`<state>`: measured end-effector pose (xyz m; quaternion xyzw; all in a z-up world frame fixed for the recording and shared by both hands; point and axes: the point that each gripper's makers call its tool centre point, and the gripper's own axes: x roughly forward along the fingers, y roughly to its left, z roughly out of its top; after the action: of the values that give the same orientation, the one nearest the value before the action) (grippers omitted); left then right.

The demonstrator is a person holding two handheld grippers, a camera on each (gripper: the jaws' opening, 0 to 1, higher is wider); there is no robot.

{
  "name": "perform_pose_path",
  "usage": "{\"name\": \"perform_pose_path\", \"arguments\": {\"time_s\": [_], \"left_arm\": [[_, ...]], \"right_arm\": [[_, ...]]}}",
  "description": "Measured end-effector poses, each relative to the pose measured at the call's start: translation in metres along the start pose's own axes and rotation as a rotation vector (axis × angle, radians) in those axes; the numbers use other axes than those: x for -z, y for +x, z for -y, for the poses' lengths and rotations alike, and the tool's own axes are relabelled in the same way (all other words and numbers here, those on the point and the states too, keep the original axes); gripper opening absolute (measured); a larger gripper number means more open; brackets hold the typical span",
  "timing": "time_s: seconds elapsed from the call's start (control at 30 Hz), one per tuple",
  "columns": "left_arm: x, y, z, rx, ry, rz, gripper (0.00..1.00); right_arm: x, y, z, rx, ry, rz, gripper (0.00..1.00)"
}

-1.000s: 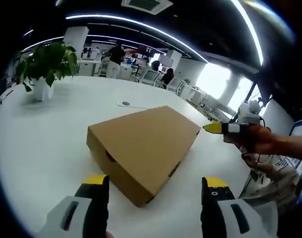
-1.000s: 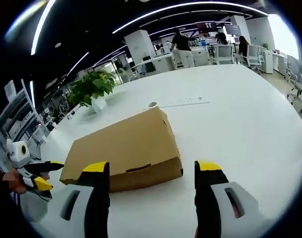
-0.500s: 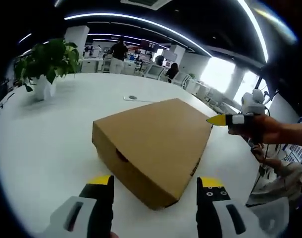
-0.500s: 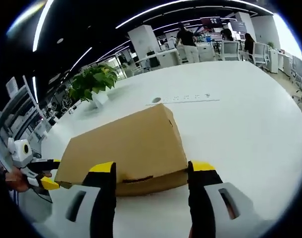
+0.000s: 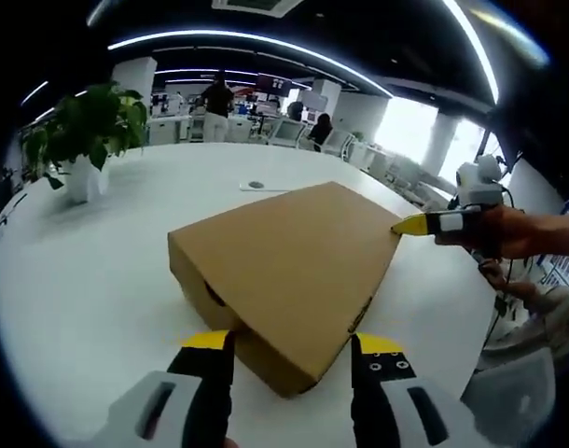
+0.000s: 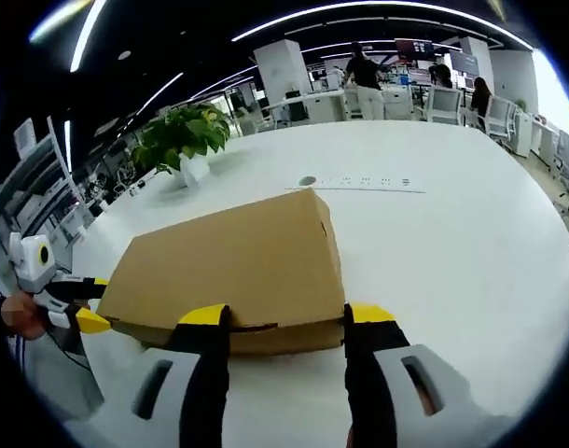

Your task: Operate the shoe box by opening the lid, removing the specified soft item, and placing it in the target area until the item is outside and the box remains undamaged.

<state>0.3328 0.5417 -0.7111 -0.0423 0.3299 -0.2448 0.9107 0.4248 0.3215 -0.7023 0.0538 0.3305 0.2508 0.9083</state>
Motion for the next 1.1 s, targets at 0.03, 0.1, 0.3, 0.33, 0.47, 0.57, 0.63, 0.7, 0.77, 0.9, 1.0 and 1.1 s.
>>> {"name": "perform_pose_path", "arguments": {"time_s": [0.03,0.1,0.3,0.33,0.47,0.57,0.63,0.7,0.77,0.9,1.0,1.1], "left_arm": [[0.001,-0.003,-0.004,-0.001,0.001,-0.001,0.50],[0.004,-0.010,-0.012,-0.003,0.006,-0.002,0.49],[0.012,-0.030,-0.037,-0.007,0.053,-0.033,0.48],[0.013,-0.032,-0.038,-0.009,0.055,-0.034,0.48],[0.018,-0.047,-0.056,-0.037,0.072,-0.041,0.45],[0.021,-0.056,-0.067,-0.043,0.085,-0.048,0.46],[0.022,-0.060,-0.068,-0.039,0.094,-0.055,0.45],[0.023,-0.063,-0.070,-0.042,0.098,-0.059,0.45],[0.023,-0.065,-0.069,-0.045,0.100,-0.058,0.45],[0.022,-0.067,-0.066,-0.052,0.090,-0.050,0.44],[0.022,-0.068,-0.066,-0.054,0.087,-0.046,0.44],[0.021,-0.069,-0.065,-0.056,0.064,-0.033,0.45]], "right_arm": [[0.001,0.001,-0.005,-0.003,0.001,-0.002,0.44],[0.003,0.003,-0.015,-0.007,0.003,-0.005,0.43],[0.011,0.006,-0.045,0.003,0.035,-0.005,0.41],[0.013,0.007,-0.051,0.003,0.044,-0.005,0.40],[0.021,0.008,-0.075,-0.005,0.054,-0.004,0.38],[0.025,0.007,-0.087,-0.033,0.040,-0.015,0.38],[0.028,0.007,-0.093,-0.041,0.036,-0.021,0.38],[0.029,0.007,-0.096,-0.037,0.040,-0.021,0.38],[0.029,0.006,-0.097,-0.031,0.050,-0.028,0.37],[0.030,0.006,-0.097,-0.029,0.051,-0.039,0.37],[0.031,0.005,-0.097,-0.033,0.058,-0.041,0.36],[0.031,0.003,-0.096,-0.044,0.066,-0.028,0.35]]}}
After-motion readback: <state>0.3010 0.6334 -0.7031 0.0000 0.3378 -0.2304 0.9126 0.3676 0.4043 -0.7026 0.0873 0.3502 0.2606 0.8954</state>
